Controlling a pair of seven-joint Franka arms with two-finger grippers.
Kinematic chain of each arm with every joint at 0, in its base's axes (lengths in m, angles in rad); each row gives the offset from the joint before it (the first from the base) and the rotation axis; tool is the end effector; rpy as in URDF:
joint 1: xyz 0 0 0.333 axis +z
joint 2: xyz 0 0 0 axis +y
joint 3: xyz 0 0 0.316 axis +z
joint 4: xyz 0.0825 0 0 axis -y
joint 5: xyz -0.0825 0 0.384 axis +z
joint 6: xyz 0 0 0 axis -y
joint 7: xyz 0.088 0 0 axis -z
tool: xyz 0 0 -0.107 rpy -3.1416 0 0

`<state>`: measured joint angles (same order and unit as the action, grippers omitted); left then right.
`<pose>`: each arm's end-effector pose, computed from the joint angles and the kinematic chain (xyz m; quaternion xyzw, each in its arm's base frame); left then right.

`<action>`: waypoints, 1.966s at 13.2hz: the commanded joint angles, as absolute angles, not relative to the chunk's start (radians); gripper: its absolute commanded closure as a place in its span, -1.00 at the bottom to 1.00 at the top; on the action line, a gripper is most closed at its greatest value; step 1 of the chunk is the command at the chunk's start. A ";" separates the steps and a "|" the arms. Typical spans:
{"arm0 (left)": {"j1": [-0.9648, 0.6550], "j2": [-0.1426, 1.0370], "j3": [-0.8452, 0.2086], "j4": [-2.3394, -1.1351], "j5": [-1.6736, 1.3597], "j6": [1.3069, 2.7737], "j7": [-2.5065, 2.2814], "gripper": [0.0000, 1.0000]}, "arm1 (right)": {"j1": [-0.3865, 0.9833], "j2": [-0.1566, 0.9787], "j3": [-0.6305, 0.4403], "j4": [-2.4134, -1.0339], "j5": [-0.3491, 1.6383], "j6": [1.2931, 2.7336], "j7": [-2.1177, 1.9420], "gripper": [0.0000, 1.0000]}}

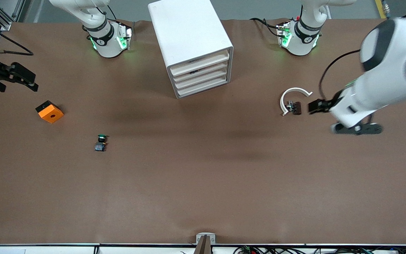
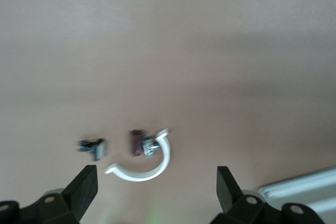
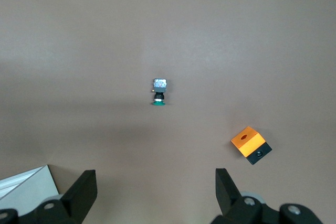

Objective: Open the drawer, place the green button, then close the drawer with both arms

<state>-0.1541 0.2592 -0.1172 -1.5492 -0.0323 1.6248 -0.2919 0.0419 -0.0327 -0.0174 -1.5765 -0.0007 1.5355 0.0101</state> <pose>0.5984 -0.1626 0.4870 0.9953 0.0132 -0.0958 0.0046 0.5407 0.0130 0.6366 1.0000 0.0072 -0.0042 0.0001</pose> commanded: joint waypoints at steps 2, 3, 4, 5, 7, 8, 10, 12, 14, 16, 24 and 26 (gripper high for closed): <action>-0.271 0.432 -0.115 -1.500 -0.070 1.728 -0.584 -1.00 | 0.040 0.012 -0.020 -1.587 -0.005 1.528 0.011 -1.00; -0.299 0.472 -0.115 -1.499 -0.084 1.768 -0.680 -1.00 | 0.046 0.024 -0.020 -1.594 -0.009 1.532 0.006 -1.00; -0.326 0.507 -0.117 -1.496 -0.109 1.811 -0.775 -1.00 | 0.060 0.056 -0.017 -1.589 -0.011 1.511 0.018 -1.00; -0.350 0.538 -0.117 -1.496 -0.141 1.848 -0.851 -1.00 | 0.096 0.073 -0.018 -1.589 -0.029 1.509 0.031 -1.00; -0.388 0.606 -0.117 -1.477 -0.246 1.890 -0.981 -1.00 | 0.120 0.136 -0.018 -1.595 -0.093 1.509 0.086 -1.00; -0.409 0.645 -0.117 -1.456 -0.318 1.891 -1.052 -1.00 | 0.126 0.174 -0.018 -1.606 -0.094 1.520 0.103 -1.00; -0.451 0.692 -0.117 -1.440 -0.412 1.893 -1.234 -1.00 | 0.095 0.201 -0.018 -1.704 -0.084 1.666 0.106 -1.00; -0.483 0.719 -0.117 -1.440 -0.532 1.891 -1.435 -1.00 | 0.072 0.198 -0.018 -1.869 -0.081 1.887 0.101 -1.00; -0.547 0.726 -0.114 -1.442 -0.569 1.893 -1.622 -1.00 | 0.052 0.201 -0.018 -2.020 -0.043 2.114 0.101 -1.00; -0.554 0.767 -0.115 -1.440 -0.597 1.893 -1.857 -1.00 | 0.061 0.227 -0.018 -2.142 -0.040 2.346 0.107 -1.00; -0.580 0.815 -0.123 -1.450 -0.747 1.728 -1.868 -1.00 | 0.069 0.486 -0.017 -2.065 0.003 2.556 0.109 -1.00; -0.575 0.816 -0.121 -1.448 -0.785 1.684 -1.856 -1.00 | 0.072 0.506 -0.017 -2.059 0.003 2.553 0.107 -1.00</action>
<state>-0.5762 0.8097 -0.1247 -1.4658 -0.7443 1.7265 -1.8552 0.0703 0.4735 -0.0208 -2.0915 -0.0126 2.5629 0.1035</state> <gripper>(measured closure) 0.000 0.000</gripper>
